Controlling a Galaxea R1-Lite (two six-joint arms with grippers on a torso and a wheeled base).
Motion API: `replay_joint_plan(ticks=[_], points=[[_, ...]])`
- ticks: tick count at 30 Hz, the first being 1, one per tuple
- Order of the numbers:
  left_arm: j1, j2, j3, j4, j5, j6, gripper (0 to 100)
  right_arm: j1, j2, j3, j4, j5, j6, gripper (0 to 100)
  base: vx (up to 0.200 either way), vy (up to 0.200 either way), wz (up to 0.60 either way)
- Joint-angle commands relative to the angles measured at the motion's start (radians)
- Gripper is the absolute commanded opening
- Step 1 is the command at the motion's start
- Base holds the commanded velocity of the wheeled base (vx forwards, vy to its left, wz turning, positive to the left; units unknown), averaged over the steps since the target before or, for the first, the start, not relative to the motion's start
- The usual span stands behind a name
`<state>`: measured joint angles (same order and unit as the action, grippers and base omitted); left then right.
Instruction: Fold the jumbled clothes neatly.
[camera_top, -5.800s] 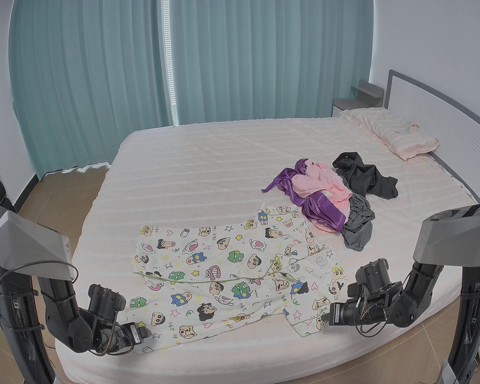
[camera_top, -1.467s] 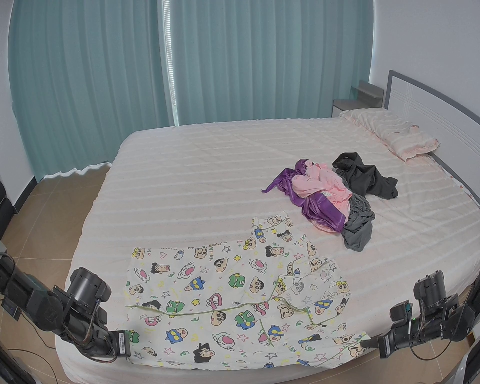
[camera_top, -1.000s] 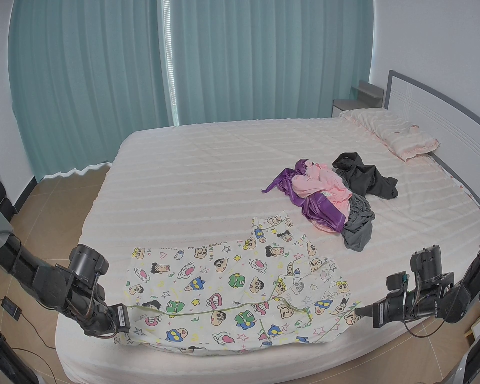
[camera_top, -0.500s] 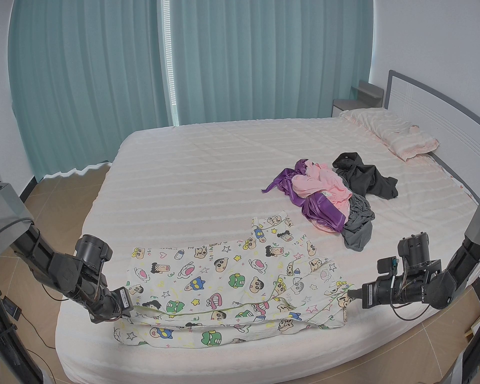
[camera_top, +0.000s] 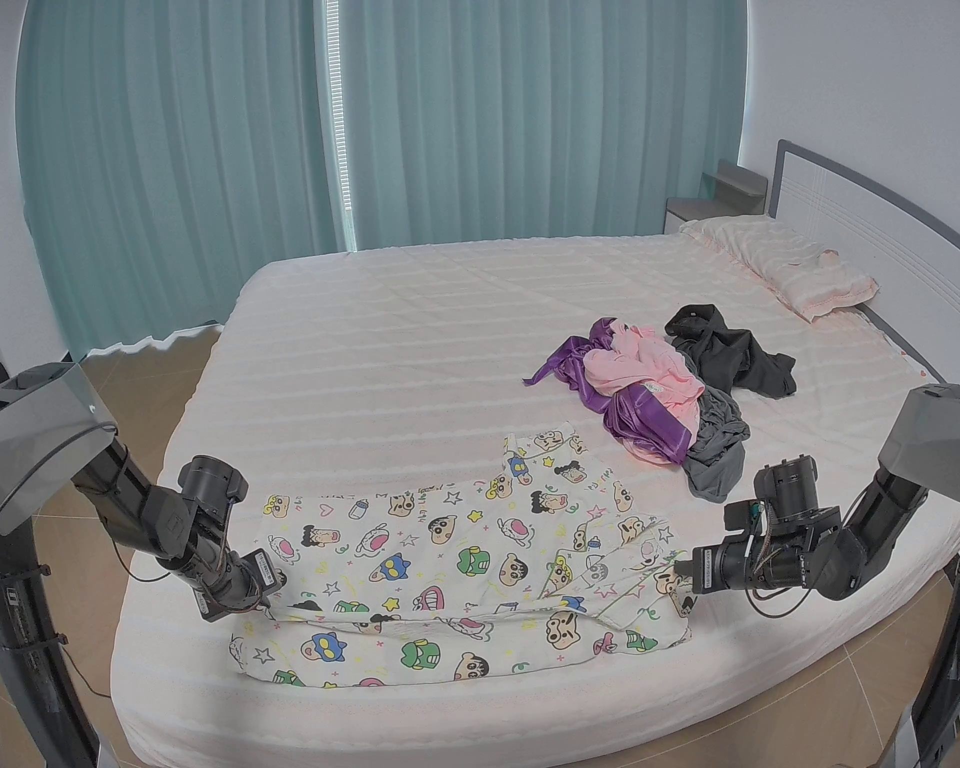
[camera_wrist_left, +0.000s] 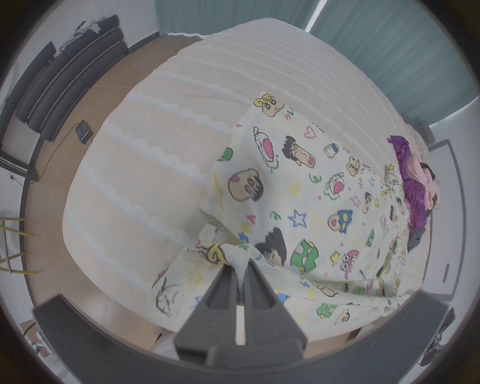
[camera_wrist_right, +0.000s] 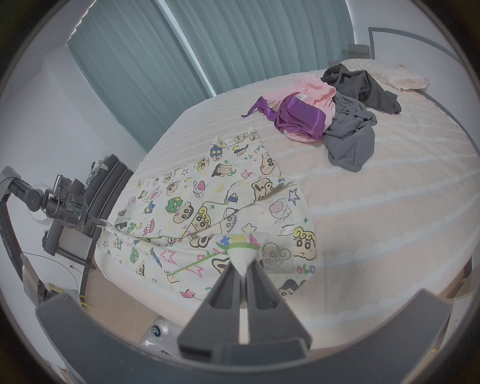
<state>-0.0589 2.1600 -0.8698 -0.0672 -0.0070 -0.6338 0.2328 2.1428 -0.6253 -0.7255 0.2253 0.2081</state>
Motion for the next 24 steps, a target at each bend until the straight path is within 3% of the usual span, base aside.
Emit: replay_joint_plan(ticks=[1, 13, 24], points=[[-0.001, 0.077, -0.051, 0.000, 0.036, -0.003, 0, 0.019, 0.058, -0.056, -0.002, -0.015, 0.047, 0, 0.000, 0.000, 0.00], [-0.018, 0.136, -0.155, 0.006, 0.125, -0.044, 0, 0.026, 0.146, -0.152, 0.000, -0.103, 0.111, 0, 0.000, 0.000, 0.00], [-0.045, 0.158, -0.169, 0.006, 0.139, -0.041, 0, 0.022, 0.172, -0.165, 0.011, -0.116, 0.131, 0, 0.000, 0.000, 0.00]])
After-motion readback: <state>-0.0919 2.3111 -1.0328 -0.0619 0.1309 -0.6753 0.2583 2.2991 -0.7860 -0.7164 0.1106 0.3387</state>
